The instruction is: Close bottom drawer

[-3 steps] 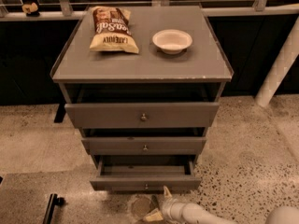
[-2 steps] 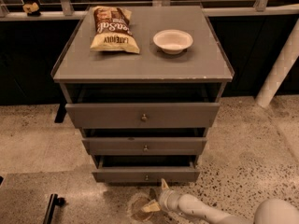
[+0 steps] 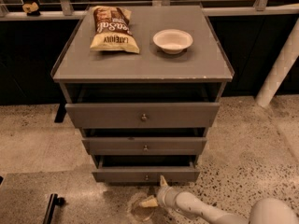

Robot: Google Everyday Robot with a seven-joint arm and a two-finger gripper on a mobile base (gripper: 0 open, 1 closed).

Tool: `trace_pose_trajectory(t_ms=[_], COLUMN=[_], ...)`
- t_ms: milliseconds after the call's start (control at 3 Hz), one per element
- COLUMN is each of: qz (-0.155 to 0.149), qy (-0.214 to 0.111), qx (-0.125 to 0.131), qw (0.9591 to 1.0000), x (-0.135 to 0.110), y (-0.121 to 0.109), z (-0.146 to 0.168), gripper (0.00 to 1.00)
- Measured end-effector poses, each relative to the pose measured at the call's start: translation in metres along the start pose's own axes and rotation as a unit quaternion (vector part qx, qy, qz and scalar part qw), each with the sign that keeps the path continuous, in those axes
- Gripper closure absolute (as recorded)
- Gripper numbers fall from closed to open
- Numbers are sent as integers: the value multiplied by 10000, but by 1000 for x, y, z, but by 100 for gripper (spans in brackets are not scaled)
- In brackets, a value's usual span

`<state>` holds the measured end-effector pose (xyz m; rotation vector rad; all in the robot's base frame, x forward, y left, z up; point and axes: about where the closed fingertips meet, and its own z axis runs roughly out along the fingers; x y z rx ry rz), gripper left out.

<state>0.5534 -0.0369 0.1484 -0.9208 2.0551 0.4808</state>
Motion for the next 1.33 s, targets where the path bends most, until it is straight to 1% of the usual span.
trace_pose_trajectory(t_ms=[667, 1000, 1333], qz=[95, 152, 152], qy=[-159, -355, -355], qx=[253, 518, 518], qw=[9995, 9979, 9979], x=[-20, -43, -43], y=[-17, -31, -31], z=[19, 33, 33], gripper=[0, 0, 0])
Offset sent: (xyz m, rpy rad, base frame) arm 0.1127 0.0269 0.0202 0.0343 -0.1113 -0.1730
